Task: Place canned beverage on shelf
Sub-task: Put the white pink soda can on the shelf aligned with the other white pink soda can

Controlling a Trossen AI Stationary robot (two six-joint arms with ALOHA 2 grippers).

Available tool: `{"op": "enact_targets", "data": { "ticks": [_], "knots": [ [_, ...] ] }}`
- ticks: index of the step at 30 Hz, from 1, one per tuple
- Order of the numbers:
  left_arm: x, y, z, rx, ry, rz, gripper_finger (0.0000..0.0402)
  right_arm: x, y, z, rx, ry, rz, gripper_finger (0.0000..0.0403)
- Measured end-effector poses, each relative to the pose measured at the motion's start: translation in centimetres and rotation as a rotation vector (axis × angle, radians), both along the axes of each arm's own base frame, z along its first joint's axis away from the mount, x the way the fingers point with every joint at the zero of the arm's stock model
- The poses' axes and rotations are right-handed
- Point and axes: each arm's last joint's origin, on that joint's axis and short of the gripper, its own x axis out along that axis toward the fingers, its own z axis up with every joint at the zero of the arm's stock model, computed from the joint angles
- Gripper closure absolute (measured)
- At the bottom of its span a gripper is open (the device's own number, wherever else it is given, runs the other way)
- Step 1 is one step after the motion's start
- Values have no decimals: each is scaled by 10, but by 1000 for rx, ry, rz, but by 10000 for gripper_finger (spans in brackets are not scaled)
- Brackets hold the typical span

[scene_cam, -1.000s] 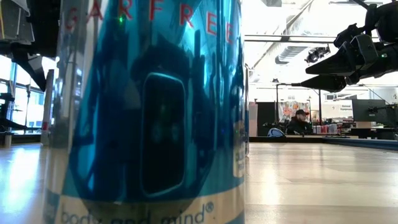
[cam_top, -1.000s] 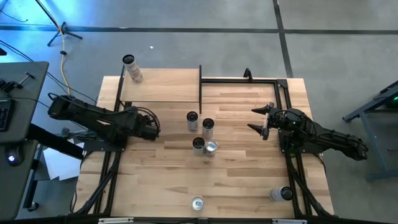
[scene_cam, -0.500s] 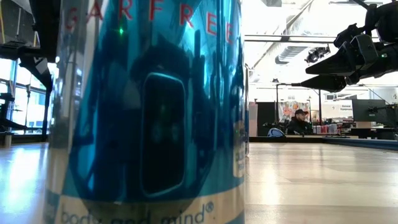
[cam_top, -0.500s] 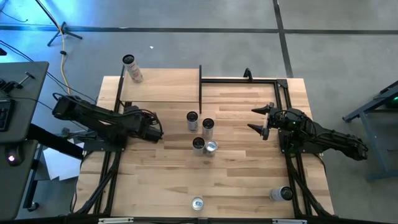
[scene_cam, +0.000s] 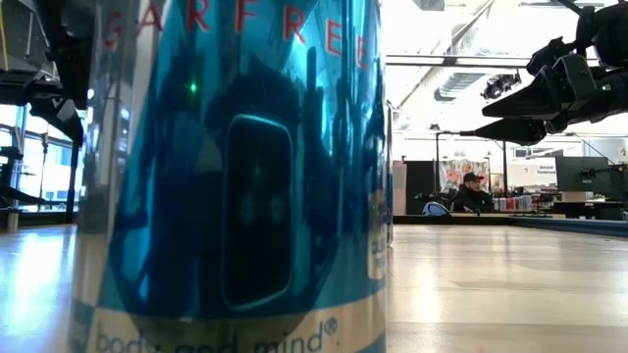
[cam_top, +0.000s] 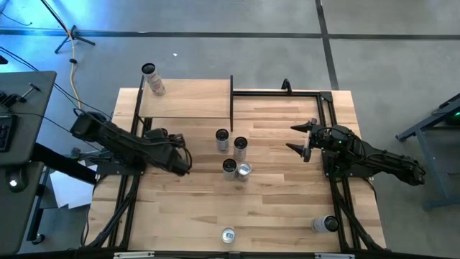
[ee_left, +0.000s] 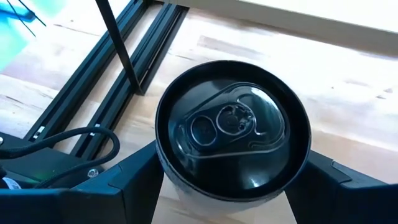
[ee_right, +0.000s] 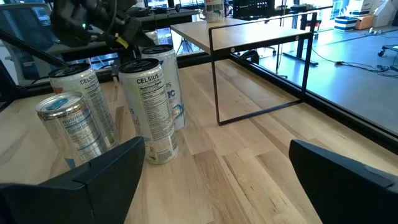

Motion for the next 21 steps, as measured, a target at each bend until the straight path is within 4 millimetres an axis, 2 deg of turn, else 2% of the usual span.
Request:
{"op": "enact_targets", "data": {
  "ticks": [21],
  "knots": [
    [5, -25, -34, 259, 1, 53, 137, 0, 0, 0, 0, 0, 0, 16]
  ]
}}
